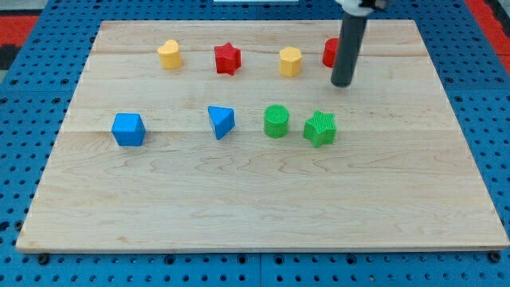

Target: Move the yellow hexagon parallel to the red circle

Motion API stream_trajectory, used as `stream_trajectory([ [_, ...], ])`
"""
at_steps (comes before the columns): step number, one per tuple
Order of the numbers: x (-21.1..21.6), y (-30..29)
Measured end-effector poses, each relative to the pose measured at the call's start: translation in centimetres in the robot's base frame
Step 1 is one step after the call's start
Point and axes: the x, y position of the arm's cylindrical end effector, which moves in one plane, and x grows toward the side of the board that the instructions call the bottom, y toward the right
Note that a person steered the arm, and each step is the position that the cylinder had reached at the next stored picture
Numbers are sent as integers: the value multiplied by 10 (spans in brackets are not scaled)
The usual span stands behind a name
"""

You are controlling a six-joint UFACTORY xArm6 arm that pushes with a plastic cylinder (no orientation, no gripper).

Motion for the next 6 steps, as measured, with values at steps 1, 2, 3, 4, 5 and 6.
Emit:
stream_trajectory([
  [1,-8,-19],
  [2,-27,-60],
  [3,-64,-75],
  [4,-52,-72],
  [5,-14,-97],
  [6,-26,-145],
])
